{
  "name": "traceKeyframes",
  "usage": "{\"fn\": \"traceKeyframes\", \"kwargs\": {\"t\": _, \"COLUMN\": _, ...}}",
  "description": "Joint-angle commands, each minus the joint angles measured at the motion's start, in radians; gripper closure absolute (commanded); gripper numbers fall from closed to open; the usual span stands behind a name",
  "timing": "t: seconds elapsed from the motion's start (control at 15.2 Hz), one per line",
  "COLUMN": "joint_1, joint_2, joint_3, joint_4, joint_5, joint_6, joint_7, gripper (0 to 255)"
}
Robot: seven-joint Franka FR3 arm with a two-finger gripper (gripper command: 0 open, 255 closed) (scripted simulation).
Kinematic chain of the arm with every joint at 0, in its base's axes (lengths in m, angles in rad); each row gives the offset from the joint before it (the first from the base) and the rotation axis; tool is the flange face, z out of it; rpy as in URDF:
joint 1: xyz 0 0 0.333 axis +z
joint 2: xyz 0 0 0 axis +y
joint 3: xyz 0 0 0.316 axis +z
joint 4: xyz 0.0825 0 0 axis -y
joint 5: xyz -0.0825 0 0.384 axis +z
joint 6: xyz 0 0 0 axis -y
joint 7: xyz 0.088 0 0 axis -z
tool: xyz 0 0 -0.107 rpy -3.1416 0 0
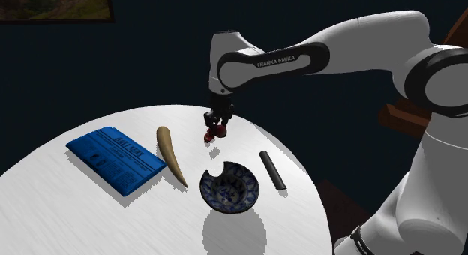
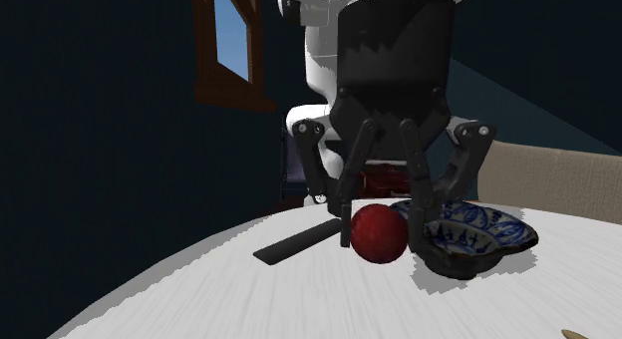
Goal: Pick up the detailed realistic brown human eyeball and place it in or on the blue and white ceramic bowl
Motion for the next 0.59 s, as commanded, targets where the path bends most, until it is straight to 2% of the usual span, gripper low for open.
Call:
{"fn": "traceKeyframes", "kwargs": {"t": 0.0, "joint_1": 0.001, "joint_2": -0.008, "joint_3": 0.001, "joint_4": 0.015, "joint_5": 0.002, "joint_6": -0.023, "joint_7": 0.000, "gripper": 255}}
{"fn": "traceKeyframes", "kwargs": {"t": 0.53, "joint_1": 0.000, "joint_2": -0.032, "joint_3": 0.004, "joint_4": 0.092, "joint_5": 0.009, "joint_6": -0.123, "joint_7": -0.004, "gripper": 255}}
